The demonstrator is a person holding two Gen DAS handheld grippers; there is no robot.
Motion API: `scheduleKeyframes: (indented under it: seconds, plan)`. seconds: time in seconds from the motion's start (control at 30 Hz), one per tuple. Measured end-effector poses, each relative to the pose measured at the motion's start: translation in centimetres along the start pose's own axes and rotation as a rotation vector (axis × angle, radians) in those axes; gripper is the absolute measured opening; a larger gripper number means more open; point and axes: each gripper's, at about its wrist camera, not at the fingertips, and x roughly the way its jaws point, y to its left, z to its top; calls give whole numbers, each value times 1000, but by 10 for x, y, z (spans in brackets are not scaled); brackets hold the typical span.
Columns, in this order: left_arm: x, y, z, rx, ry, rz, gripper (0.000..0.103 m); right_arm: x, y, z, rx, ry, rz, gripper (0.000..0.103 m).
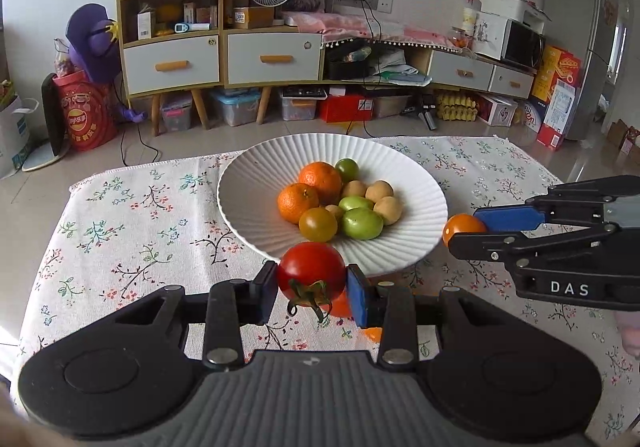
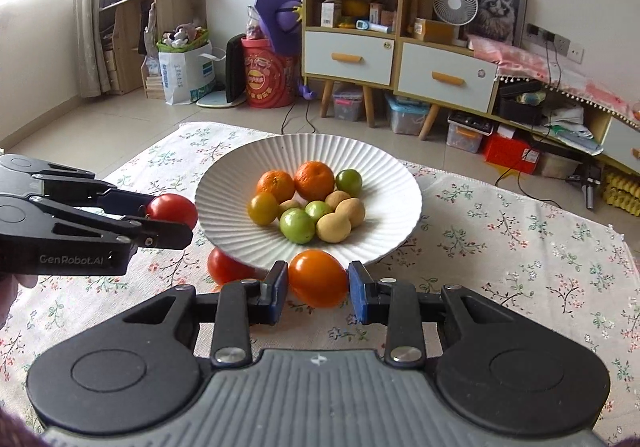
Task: Organize fruits
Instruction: 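Carry the red and orange tomatoes in both grippers over the bowl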
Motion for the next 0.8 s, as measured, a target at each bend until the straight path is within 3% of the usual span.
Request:
scheduleKeyframes:
  seconds: [0.4, 0.8]
  plan:
    - [34, 0, 20, -73, 20, 78, 34, 36, -19, 15, 43, 9, -96, 30]
    - [53, 6, 24, -164, 24, 62, 34, 57, -29, 28, 97, -12, -95, 27]
